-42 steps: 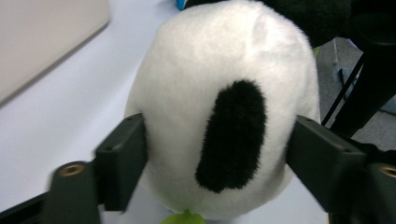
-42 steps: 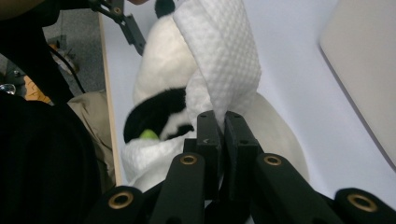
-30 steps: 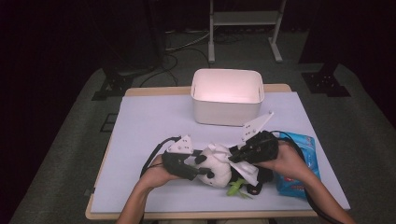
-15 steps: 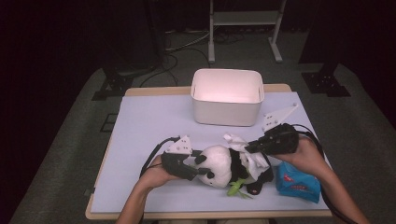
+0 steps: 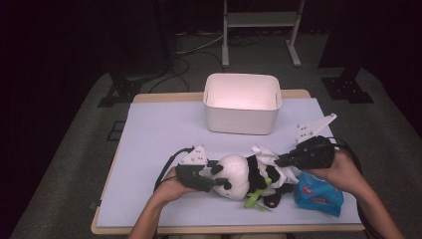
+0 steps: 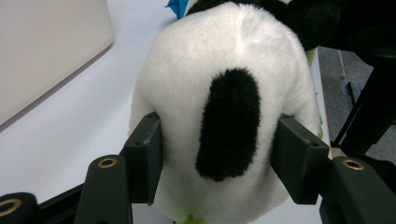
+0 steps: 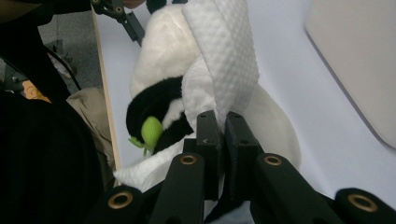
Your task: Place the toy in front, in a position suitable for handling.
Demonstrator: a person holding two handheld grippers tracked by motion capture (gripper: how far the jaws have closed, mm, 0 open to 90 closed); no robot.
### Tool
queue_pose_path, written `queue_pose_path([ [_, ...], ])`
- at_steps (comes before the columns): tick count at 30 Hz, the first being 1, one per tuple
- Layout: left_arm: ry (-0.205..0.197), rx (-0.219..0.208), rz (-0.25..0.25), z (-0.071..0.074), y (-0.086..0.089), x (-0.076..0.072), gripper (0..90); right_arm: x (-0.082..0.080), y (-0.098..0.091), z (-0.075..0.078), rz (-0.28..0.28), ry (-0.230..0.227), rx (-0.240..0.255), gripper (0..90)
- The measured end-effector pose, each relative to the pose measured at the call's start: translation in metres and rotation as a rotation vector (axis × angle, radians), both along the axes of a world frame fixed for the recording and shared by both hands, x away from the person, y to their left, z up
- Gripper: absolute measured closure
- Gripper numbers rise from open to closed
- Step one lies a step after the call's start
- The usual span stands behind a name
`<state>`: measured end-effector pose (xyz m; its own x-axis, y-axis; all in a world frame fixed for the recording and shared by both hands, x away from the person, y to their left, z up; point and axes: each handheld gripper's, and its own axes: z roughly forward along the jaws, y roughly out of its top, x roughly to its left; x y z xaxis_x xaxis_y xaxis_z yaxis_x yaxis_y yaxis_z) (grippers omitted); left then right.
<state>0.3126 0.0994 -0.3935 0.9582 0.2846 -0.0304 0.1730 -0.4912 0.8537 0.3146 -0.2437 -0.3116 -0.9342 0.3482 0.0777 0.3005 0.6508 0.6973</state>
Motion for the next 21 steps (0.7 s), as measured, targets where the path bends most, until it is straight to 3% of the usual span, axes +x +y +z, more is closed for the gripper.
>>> queue_pose_path([
  [6, -0.006, 0.008, 0.004, 0.002, -0.002, -0.001, 39.7, 0.004, 0.024, 0.001, 0.056, -0.001, 0.001, 84.6],
  [7, -0.008, 0.006, 0.006, 0.003, -0.002, -0.002, 39.5, 0.005, 0.039, -0.001, 0.085, 0.001, -0.010, 84.6],
  [15, -0.005, 0.006, -0.004, 0.004, 0.000, -0.002, 39.3, 0.008, 0.091, -0.004, 0.180, 0.013, -0.008, 84.6],
  [21, -0.004, 0.003, -0.006, 0.006, 0.000, -0.002, 39.2, 0.009, 0.108, -0.004, 0.206, 0.012, -0.003, 84.6],
])
